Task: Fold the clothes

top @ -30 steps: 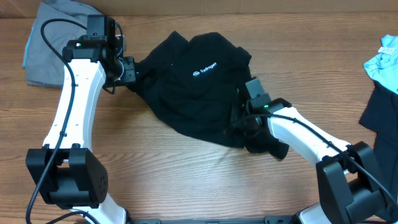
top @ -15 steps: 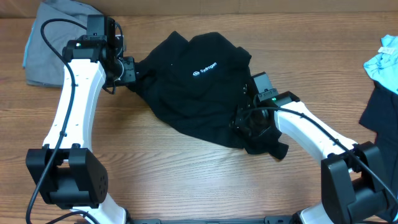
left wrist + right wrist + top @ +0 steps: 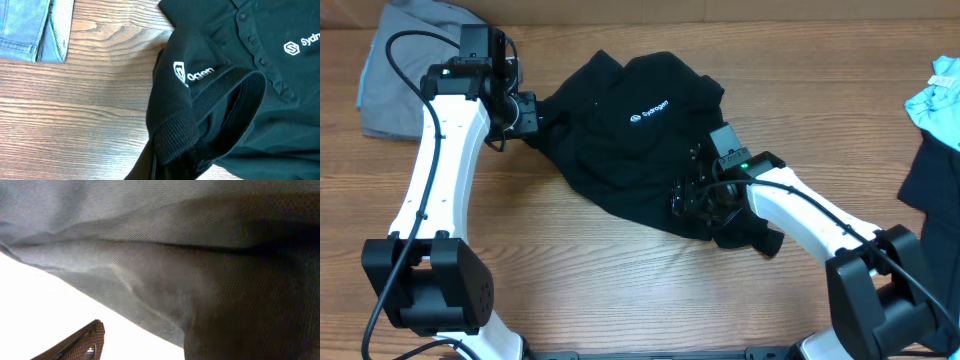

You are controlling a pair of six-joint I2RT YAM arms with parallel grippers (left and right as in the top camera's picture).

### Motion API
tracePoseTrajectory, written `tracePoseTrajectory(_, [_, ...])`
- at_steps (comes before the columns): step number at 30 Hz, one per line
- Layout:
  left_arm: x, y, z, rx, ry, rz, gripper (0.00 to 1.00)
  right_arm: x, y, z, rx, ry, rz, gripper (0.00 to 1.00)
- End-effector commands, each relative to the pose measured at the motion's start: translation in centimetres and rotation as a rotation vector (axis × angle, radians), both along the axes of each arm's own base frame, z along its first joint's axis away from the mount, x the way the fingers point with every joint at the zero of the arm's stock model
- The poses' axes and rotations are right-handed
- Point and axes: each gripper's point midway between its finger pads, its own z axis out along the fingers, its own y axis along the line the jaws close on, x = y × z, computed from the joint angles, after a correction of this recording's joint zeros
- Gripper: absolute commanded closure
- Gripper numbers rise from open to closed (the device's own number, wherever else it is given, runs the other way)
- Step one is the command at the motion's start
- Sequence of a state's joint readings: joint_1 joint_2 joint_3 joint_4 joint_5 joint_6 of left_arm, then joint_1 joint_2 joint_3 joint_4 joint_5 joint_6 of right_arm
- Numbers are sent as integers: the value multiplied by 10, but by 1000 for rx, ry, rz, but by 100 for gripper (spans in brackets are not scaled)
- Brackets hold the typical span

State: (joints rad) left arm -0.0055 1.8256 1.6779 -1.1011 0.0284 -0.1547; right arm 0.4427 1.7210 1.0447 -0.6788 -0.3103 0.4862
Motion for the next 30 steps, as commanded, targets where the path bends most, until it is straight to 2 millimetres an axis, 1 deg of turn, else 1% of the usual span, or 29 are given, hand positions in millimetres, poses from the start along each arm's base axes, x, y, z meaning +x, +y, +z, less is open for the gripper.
tracePoseTrajectory(1, [1, 5, -2, 12, 6, 13, 96, 0, 2, -5, 6, 5, -7, 28])
tracePoseTrajectory(4, [1, 5, -2, 12, 6, 14, 96, 0, 2, -10, 2, 14, -8, 29])
tracePoseTrajectory(7, [1, 6, -2, 16, 6, 14, 96, -3, 0, -24, -15, 52, -8, 32])
tracePoseTrajectory(8, [1, 6, -2, 16, 6, 15, 96, -5, -1, -28, -21, 64, -8, 37])
tracePoseTrajectory(10, [1, 6, -2, 16, 6, 15, 96, -6, -1, -32, -27, 75, -8, 52])
tracePoseTrajectory(13, [1, 7, -2, 20, 5, 17, 96, -5, -1, -32, -26, 78, -18, 70])
tracePoseTrajectory(14, [1, 7, -2, 23, 5, 18, 96, -5, -1, -32, -27, 82, -28, 74])
tracePoseTrajectory(16, [1, 9, -2, 34, 6, 21, 96, -5, -3, -33, -36, 86, -42, 86])
tracePoseTrajectory(18, [0, 10, -2, 36, 8, 22, 96, -4, -3, -31, -34, 82, -43, 91])
tracePoseTrajectory(19, [0, 10, -2, 37, 8, 22, 96, -4, -3, -31, -34, 79, -43, 96])
tracePoseTrajectory(20, [0, 10, -2, 36, 9, 22, 96, -3, -3, -29, -36, 73, -44, 96])
tracePoseTrajectory(22, [0, 10, -2, 36, 8, 22, 96, -1, -4, -25, -41, 59, -47, 96])
tracePoseTrajectory(25, [0, 10, -2, 37, 8, 22, 96, 3, -4, -14, -38, 37, -49, 96])
tracePoseTrajectory(26, [0, 10, -2, 36, 7, 22, 96, 6, -7, -1, -48, 7, -64, 96])
tracePoseTrajectory(28, [-2, 9, 2, 32, 6, 21, 96, 11, -15, 18, -76, -41, -97, 96])
tracePoseTrajectory(29, [-4, 7, 6, 23, 6, 19, 96, 12, -18, 28, -85, -66, -104, 96])
tracePoseTrajectory(30, [-6, 6, 13, 15, 2, 18, 96, 13, -22, 42, -91, -101, -113, 96])
